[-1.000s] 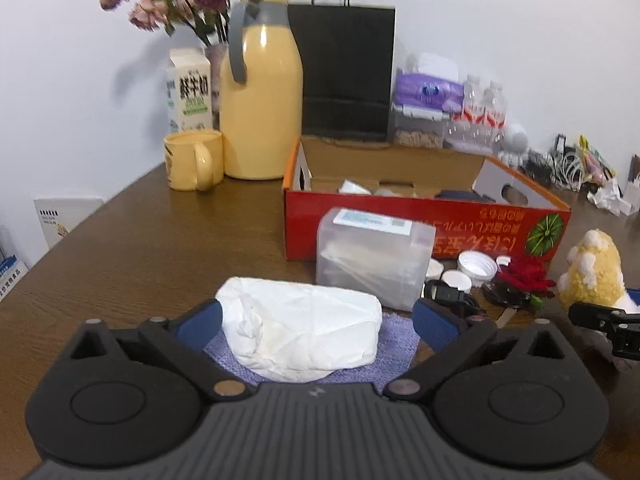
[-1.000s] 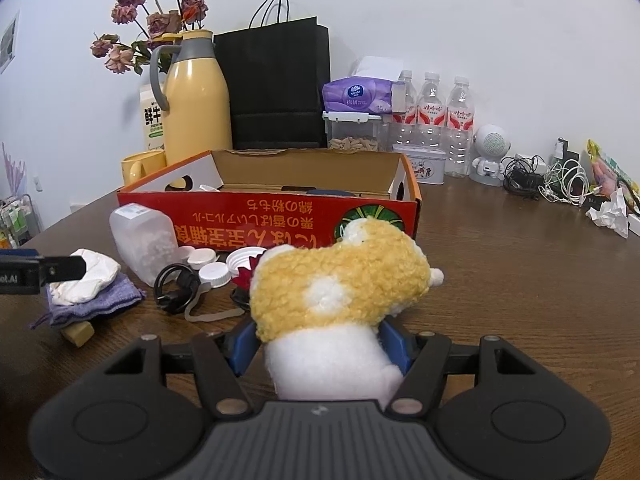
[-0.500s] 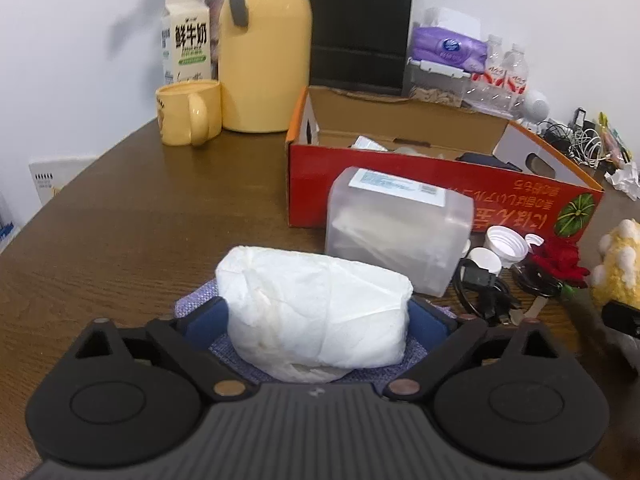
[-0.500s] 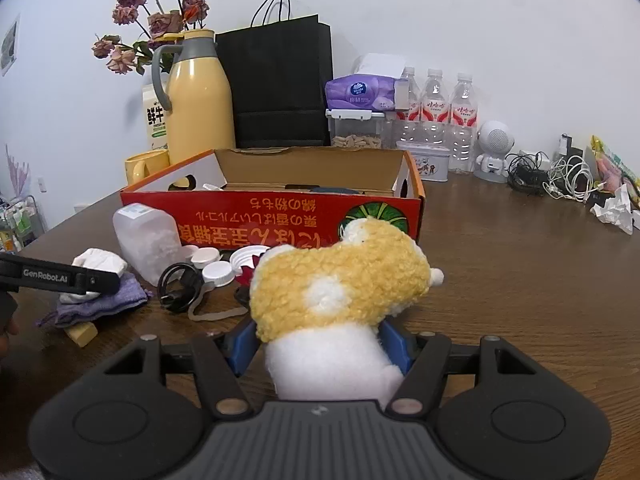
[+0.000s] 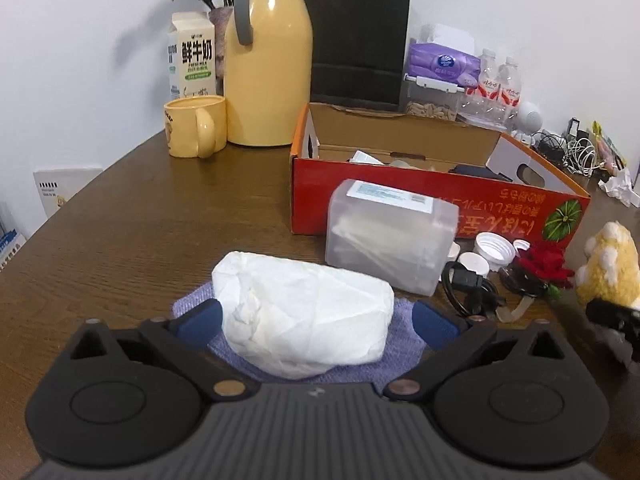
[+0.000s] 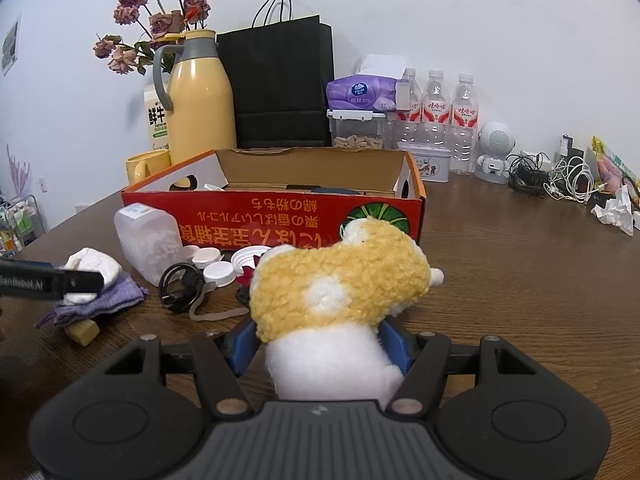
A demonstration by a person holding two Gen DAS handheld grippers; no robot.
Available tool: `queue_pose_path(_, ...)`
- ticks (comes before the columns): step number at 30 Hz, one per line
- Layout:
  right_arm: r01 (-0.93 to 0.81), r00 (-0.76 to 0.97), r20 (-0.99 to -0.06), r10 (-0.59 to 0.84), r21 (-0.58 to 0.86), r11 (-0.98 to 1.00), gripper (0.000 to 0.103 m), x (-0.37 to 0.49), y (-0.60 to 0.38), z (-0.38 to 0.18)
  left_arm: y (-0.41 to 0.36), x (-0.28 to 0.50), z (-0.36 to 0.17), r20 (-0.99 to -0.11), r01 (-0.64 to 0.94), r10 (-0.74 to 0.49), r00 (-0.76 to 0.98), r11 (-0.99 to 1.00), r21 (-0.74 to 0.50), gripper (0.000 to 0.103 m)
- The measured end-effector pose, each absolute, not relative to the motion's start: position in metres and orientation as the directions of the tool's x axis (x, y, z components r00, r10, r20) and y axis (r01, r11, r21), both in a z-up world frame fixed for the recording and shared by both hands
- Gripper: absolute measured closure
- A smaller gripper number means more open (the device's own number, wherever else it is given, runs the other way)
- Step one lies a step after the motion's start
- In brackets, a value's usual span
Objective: Organize objects
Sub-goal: 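Carry the white cloth to the box with the left tool while the right tool carries the plush toy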
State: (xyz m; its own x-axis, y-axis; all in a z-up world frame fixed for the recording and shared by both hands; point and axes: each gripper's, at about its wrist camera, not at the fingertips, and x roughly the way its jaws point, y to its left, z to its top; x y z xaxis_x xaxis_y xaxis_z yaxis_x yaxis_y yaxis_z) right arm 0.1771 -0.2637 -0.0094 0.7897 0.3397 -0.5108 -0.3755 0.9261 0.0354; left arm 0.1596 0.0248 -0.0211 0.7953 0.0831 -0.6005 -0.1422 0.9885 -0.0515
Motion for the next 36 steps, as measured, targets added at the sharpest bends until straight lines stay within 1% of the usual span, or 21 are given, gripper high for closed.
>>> queue_pose_path(5,-0.373,0.791,-0.512,0.336,0.031,0.927,0.040,0.177,-0.263,-0.009,0.035,0.189,-0.029,-0.701,-0.169,0.079,0.709,0.984,-0.060,0.000)
queue_pose_path(7,-0.373,0.790,-0.512,0.337,0.033,0.927,0.040,0.178,-0.264,-0.010,0.033,0.194,-0.031,-0.706,-0.161,0.092,0.702,0.987,-0.031,0.000)
queue_pose_path(9,-0.376,0.788,-0.513,0.340,0.036,0.926,0.040,0.178,-0.265,-0.010,0.033,0.195,-0.031,-0.706,-0.153,0.087,0.703,0.988,-0.032,0.000)
queue_pose_path(11,-0.378,0.786,-0.515,0.344,0.041,0.925,0.040,0.179,-0.265,-0.010,0.034,0.194,-0.032,-0.701,-0.150,0.083,0.708,0.988,-0.035,0.002)
queue_pose_path(12,-0.379,0.784,-0.516,0.346,0.043,0.924,0.040,0.179,-0.265,-0.010,0.035,0.192,-0.031,-0.697,-0.151,0.085,0.712,0.988,-0.035,0.007)
queue_pose_path(13,-0.381,0.783,-0.517,0.347,0.044,0.924,0.040,0.179,-0.265,-0.011,0.035,0.191,-0.031,-0.692,-0.153,0.088,0.717,0.988,-0.033,0.015)
queue_pose_path(15,-0.384,0.781,-0.516,0.351,0.045,0.922,0.040,0.178,-0.265,-0.011,0.034,0.190,-0.030,-0.683,-0.155,0.101,0.723,0.988,-0.019,0.023)
queue_pose_path(18,-0.386,0.781,-0.515,0.353,0.047,0.921,0.040,0.178,-0.266,-0.011,0.032,0.188,-0.030,-0.676,-0.147,0.109,0.729,0.989,0.001,0.031)
queue_pose_path(21,-0.385,0.782,-0.515,0.352,0.046,0.922,0.040,0.178,-0.266,-0.011,0.035,0.182,-0.026,-0.664,-0.155,0.107,0.740,0.988,-0.014,0.031)
queue_pose_path(25,-0.385,0.787,-0.508,0.350,0.039,0.922,0.040,0.177,-0.265,-0.010,0.037,0.171,-0.016,-0.626,-0.170,0.127,0.770,0.985,-0.009,0.026)
queue_pose_path(31,-0.389,0.808,-0.474,0.350,0.017,0.921,0.040,0.170,-0.264,-0.005,0.041,0.157,0.011,-0.555,-0.172,0.142,0.819,0.985,-0.002,0.025)
queue_pose_path(36,-0.404,0.823,-0.438,0.362,-0.004,0.915,0.040,0.164,-0.263,0.010,0.034,0.158,0.032,-0.508,-0.140,0.118,0.853,0.990,-0.004,0.025)
